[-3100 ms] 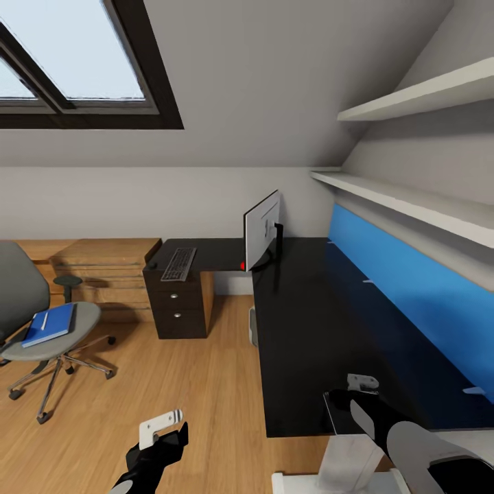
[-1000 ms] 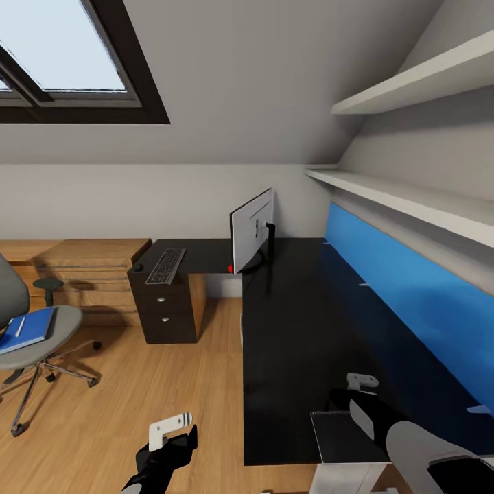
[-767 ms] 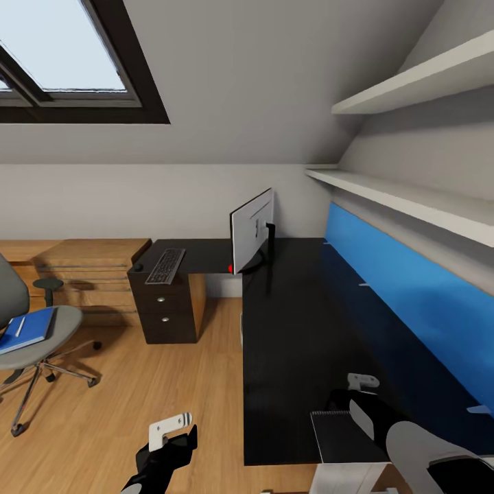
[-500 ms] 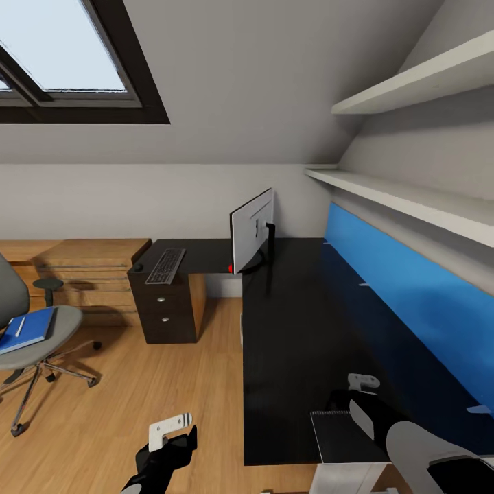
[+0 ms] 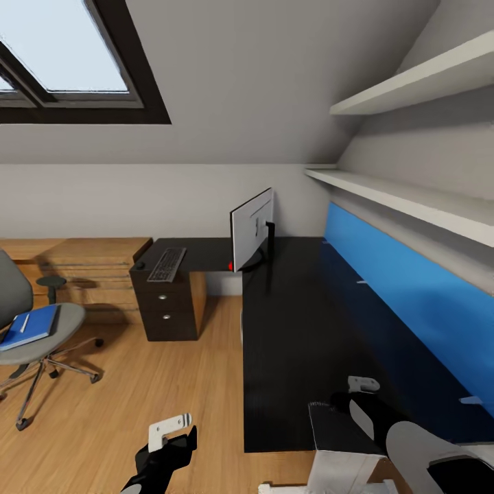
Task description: In the bedroom, organize the workspace by keeping the computer under the desk, ensuring the monitor is on the desk, placing the keyboard on the desk next to the monitor, placing the mouse on the desk next to the keyboard, moving the folder from the swivel chair onto the desk next to the mouse, stacking the notebook on top of the folder with the pen on top of the notebook, and positioning the swivel chair next to the desk.
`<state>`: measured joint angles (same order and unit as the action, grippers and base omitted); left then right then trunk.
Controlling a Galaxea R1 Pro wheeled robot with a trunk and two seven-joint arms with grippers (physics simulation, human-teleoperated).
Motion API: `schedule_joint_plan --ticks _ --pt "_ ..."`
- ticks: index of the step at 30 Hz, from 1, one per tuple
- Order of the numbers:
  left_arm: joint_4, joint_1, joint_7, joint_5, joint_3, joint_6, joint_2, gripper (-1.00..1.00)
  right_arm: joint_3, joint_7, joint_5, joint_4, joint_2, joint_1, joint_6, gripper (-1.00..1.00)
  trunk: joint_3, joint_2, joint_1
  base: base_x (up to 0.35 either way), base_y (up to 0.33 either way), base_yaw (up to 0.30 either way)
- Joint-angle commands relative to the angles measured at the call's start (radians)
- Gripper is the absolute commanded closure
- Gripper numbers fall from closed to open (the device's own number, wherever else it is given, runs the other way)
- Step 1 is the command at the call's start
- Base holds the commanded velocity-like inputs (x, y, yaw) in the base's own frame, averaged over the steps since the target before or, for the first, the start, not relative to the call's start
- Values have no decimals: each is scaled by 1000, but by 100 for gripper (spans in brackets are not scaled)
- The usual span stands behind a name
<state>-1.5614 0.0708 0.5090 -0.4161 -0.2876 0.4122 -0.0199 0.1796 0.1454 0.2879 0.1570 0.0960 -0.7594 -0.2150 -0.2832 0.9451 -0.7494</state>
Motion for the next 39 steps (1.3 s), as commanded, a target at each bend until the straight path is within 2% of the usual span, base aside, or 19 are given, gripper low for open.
schedule_joint_plan --ticks 1,32,39 --pt "-2 0 7 -9 -1 2 0 -100 8 5 10 2 1 0 -7 -100 -1 1 0 -262 0 0" --pt "-2 0 7 -9 -1 3 0 -100 7 5 10 2 1 0 -2 -100 -1 1 0 -39 0 0" --pt "0 0 7 -9 -1 6 -1 -100 6 5 10 3 1 0 22 -100 -1 1 0 0 0 0"
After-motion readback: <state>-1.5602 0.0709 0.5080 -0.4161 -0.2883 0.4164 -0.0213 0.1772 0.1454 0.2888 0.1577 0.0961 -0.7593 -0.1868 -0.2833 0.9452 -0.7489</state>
